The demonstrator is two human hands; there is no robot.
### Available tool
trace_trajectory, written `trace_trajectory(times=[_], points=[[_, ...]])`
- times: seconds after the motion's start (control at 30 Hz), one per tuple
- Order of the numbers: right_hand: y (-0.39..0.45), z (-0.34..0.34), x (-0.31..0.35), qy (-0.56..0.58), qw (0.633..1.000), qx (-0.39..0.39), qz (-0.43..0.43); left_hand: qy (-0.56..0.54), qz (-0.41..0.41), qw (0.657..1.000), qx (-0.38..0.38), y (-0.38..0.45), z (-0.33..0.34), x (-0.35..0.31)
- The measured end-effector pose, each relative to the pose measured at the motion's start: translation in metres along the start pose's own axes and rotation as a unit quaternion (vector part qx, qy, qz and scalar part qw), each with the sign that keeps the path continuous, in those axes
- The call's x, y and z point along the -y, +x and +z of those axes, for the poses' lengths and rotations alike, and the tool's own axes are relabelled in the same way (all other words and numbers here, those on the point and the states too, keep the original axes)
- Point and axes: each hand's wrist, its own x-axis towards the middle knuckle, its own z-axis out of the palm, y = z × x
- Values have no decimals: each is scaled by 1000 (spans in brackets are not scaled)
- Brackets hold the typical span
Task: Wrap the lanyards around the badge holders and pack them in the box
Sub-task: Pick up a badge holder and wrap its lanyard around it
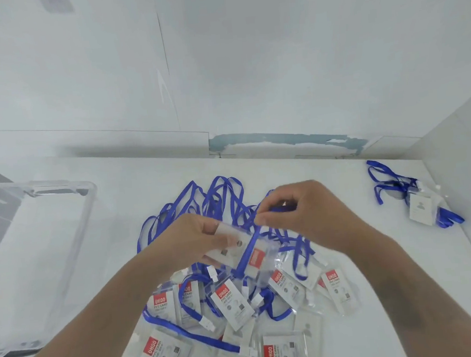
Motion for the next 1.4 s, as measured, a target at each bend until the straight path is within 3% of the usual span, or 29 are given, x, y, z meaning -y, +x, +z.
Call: trace_trajectory(times=[0.07,0.13,0.27,0.33,0.4,0.47,0.5,0.57,0.67,0.77,0.83,0.97,1.03,1.1,1.17,1.27,1.4], points=[[9,-3,-8,84,996,-14,25,-80,-19,995,64,-7,-3,3],[15,8,-19,152,986,-39,55,-237,-20,969,74,-10,-3,4],[2,63,-31,161,979,-30,118,-408,2,912,-33,5,-2,7],[-10,83,-27,128,988,-8,84,-372,3,921,-117,15,-3,9],[-17,89,-22,15,999,26,44,-185,15,960,-209,23,-5,18],[-17,76,-12,-112,992,50,3,-4,47,972,-231,23,-5,22],[-14,67,-7,-144,988,53,-22,35,53,975,-213,20,-4,21],[-6,45,3,-132,989,44,-46,27,43,990,-134,14,-3,20],[13,18,3,24,999,30,-3,3,2,1000,-18,4,-8,18],[23,15,-10,130,991,8,44,-137,1,988,64,-4,-12,14],[22,28,-19,196,977,-5,81,-256,13,965,58,-7,-12,14],[3,69,-28,174,977,-14,122,-415,19,906,-82,7,-10,21],[-12,85,-25,108,988,9,105,-363,21,917,-162,13,-7,23],[-22,92,-21,-37,997,31,62,-222,20,946,-236,15,-1,25],[-24,81,-12,-138,990,32,15,-110,38,961,-249,11,3,25],[-21,50,2,-166,985,22,-25,-41,36,982,-182,6,4,28],[-6,19,4,2,1000,12,-16,-54,-2,997,-48,-4,1,31]])
